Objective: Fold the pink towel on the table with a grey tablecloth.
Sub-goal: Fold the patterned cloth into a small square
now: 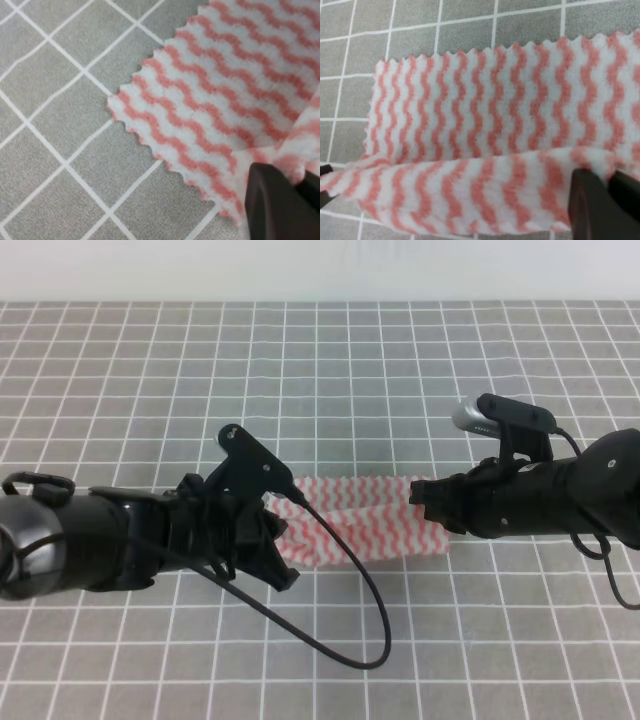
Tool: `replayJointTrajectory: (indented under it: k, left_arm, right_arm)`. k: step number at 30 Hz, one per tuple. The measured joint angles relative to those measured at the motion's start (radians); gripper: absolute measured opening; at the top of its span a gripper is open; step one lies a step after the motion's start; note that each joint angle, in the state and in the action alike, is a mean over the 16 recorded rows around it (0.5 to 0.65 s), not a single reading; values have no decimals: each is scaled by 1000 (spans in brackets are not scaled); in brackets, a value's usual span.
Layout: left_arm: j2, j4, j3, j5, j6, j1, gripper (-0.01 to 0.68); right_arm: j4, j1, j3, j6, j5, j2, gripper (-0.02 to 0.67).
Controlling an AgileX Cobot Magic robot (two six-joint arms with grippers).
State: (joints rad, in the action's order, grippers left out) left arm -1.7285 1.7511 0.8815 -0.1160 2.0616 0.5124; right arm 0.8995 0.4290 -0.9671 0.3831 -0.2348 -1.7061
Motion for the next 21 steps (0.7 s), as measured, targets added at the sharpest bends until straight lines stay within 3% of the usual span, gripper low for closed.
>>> replayJointTrajectory:
  k: [21]
  left_arm:
    - [1,-8,0,14,41,0,-1]
  right_arm:
    - [-6,-1,-50,0,8,-44,-15]
